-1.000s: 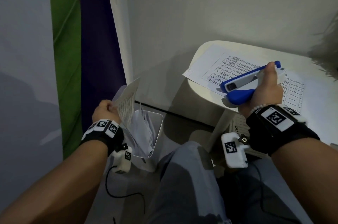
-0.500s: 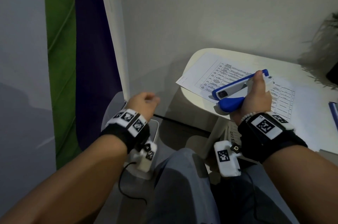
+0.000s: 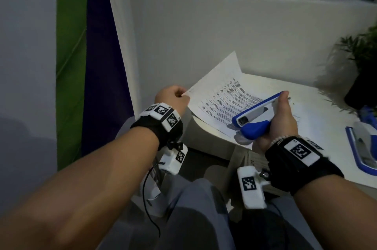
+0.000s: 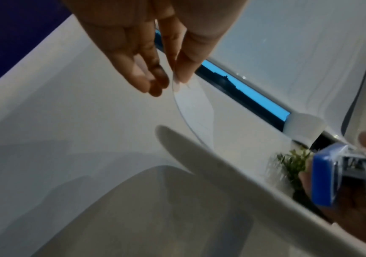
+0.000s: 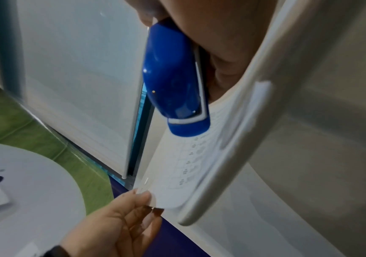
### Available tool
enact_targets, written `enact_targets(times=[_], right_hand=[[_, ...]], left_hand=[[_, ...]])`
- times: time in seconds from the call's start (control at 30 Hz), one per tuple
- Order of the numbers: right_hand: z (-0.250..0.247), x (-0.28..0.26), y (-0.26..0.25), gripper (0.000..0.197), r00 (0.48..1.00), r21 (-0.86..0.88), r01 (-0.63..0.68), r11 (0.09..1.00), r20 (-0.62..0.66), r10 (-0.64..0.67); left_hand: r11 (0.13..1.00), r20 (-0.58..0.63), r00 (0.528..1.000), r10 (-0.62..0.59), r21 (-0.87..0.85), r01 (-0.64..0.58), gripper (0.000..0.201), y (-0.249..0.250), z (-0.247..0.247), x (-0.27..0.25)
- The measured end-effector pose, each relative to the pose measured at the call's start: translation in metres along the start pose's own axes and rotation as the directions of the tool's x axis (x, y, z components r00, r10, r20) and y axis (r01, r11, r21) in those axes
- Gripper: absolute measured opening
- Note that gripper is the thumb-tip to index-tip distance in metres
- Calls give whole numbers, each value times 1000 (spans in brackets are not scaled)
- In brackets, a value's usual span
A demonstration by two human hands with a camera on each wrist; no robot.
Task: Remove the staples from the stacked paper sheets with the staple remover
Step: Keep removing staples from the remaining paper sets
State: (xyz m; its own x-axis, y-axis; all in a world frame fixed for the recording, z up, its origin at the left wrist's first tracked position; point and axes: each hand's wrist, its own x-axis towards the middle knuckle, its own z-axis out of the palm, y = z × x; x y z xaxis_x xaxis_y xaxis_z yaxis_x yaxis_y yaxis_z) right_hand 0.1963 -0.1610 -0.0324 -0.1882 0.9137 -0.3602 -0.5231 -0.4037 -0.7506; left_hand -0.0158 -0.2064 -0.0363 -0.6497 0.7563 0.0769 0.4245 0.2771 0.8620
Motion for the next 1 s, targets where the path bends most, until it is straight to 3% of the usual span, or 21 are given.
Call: enact_targets(times=[0.17, 0.3, 0.37, 0.47, 0.53, 0.6, 0.67, 0.8, 1.0], right_hand=[[12, -23, -20, 35, 989, -8, 141, 990, 51, -140], [39, -46, -28, 34, 934, -89, 325, 942, 188, -304], [57, -65, -33, 51, 853, -114, 489, 865, 271, -446], [77, -87, -37, 87, 654, -164, 737, 655, 419, -630], [87, -96, -37, 102, 538, -157, 826, 542, 506, -674], [95, -101, -34, 103, 489, -172, 859, 482, 556, -673], [98, -104, -30, 91, 493, -222, 863, 455, 569, -658], [92, -102, -22, 35, 516, -262, 854, 449, 530, -673], [91, -103, -23, 40, 559, -263, 828, 496, 471, -682]], left_hand=[[956, -138, 984, 115, -255, -147, 24, 10, -19, -32], [900, -266, 915, 305, -234, -368, 27, 21, -45, -70], [871, -311, 877, 367, -215, -441, 26, 24, -57, -83], [840, -318, 831, 456, -153, -520, 21, 27, -67, -95], [842, -297, 834, 464, -144, -520, 20, 28, -68, -99], [853, -278, 853, 441, -166, -495, 26, 28, -67, -102], [851, -253, 869, 426, -213, -479, 30, 30, -65, -106], [824, -194, 864, 465, -263, -502, 24, 36, -62, -117], [760, -202, 790, 578, -218, -612, 17, 39, -62, -123]])
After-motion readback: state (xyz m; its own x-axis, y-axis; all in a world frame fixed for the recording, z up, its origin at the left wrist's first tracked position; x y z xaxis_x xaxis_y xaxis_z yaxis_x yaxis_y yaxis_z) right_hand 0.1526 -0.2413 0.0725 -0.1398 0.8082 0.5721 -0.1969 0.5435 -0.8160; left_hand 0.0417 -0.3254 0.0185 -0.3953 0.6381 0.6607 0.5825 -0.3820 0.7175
